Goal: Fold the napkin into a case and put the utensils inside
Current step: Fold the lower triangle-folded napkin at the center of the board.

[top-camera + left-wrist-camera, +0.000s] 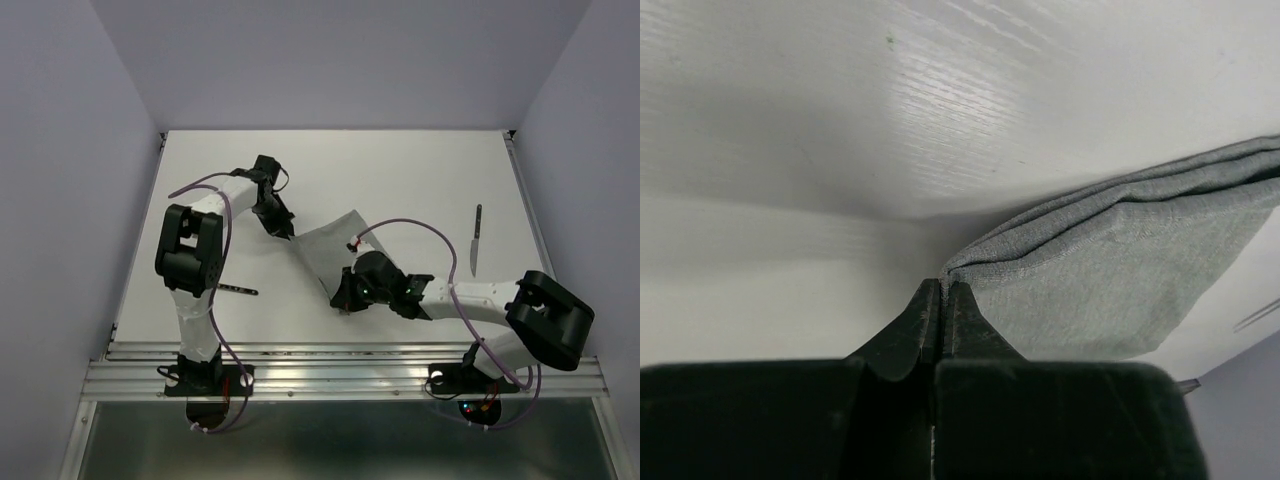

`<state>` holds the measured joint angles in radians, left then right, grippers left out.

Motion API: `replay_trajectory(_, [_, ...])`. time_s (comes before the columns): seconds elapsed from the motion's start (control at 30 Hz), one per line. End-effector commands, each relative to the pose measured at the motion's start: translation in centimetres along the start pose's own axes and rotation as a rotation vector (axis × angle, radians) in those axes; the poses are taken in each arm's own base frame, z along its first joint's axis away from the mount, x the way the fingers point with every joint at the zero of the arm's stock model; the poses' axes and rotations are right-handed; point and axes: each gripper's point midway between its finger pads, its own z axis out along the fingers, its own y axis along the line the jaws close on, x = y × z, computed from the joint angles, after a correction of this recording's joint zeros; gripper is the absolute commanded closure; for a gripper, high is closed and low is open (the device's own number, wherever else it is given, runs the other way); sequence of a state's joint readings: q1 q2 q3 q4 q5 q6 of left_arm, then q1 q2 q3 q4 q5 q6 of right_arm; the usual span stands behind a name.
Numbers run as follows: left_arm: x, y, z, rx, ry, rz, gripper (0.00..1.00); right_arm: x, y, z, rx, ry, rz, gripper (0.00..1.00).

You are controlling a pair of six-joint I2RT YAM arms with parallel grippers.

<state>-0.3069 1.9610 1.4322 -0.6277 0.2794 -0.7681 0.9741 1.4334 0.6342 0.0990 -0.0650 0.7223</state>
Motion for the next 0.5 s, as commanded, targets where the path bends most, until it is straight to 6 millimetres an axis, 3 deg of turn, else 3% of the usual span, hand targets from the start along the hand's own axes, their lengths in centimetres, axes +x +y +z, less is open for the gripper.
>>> replay_trajectory(0.0, [-0.9,0.6,-1.0,-0.099,-0.033,-0.017,1.00,0.4,2.2,-0.7,-0.145,0.041,0.071,0.99])
replay_trajectory(0.4, [-0.6,0.6,-1.8,-0.181,-0.067,-0.074,1.00,0.2,1.5,-1.0,-0.205,0.078,0.208,0.99])
replay_trajectory(0.47, [-0.5,1.8,-2.2,-0.263,-0.094,-0.072,1.00,0.5,1.6,-0.9,-0.209,0.095,0.220,0.99])
